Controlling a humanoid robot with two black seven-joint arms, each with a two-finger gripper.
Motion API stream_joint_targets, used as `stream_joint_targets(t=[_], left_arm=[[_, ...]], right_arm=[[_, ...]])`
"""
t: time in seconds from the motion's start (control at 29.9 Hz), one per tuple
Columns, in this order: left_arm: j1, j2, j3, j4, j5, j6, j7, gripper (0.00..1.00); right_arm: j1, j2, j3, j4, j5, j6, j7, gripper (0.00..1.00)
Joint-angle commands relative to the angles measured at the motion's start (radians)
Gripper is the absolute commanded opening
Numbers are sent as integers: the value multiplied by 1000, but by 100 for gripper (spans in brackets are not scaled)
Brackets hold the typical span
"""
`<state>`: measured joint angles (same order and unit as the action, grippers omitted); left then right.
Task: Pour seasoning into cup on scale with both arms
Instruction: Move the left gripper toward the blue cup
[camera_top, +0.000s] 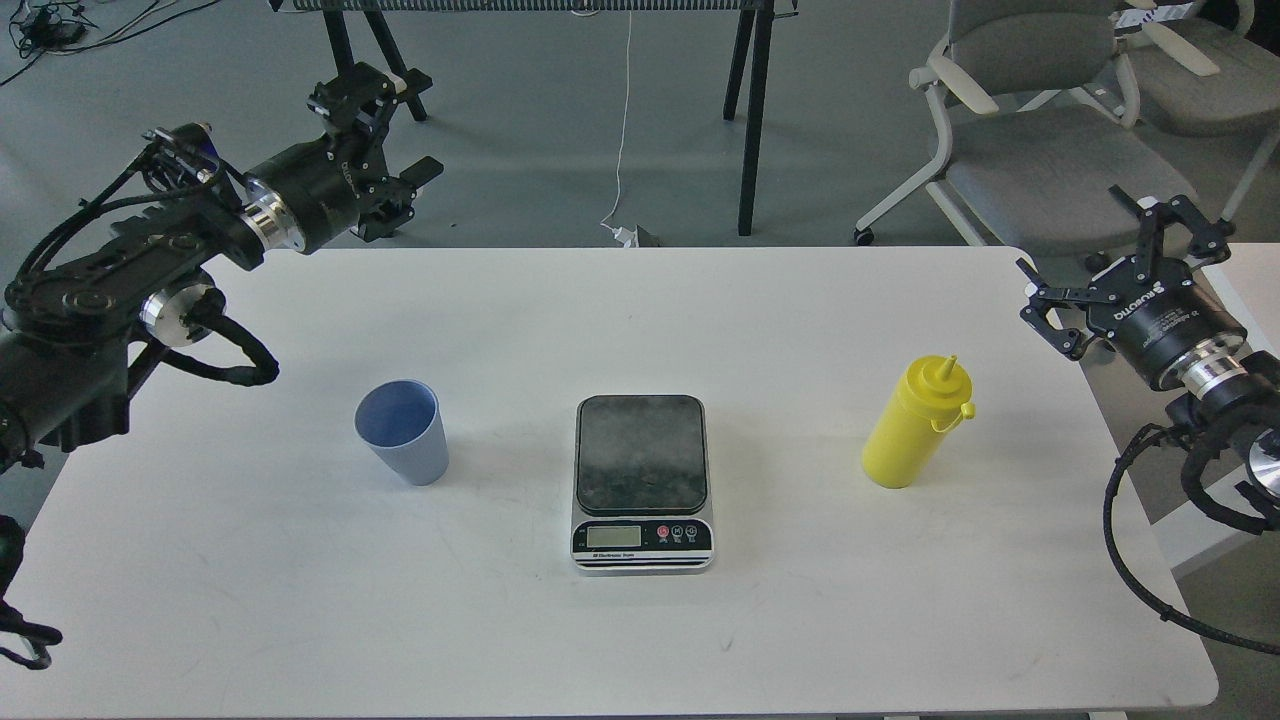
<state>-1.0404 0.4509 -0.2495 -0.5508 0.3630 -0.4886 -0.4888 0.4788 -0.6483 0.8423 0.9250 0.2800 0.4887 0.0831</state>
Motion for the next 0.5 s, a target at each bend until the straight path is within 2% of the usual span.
stream_joint_targets(t=[0.0,0.13,0.47], left_arm=[[0,-3,-36,0,-1,0,0,100],[-1,2,-25,2,2,0,0,100],[-3,5,-99,11,-58,0,0,100]], right_arm=[[0,3,0,0,1,0,0,99],[-2,4,0,0,1,0,0,99],[-5,12,1,0,1,0,0,99]])
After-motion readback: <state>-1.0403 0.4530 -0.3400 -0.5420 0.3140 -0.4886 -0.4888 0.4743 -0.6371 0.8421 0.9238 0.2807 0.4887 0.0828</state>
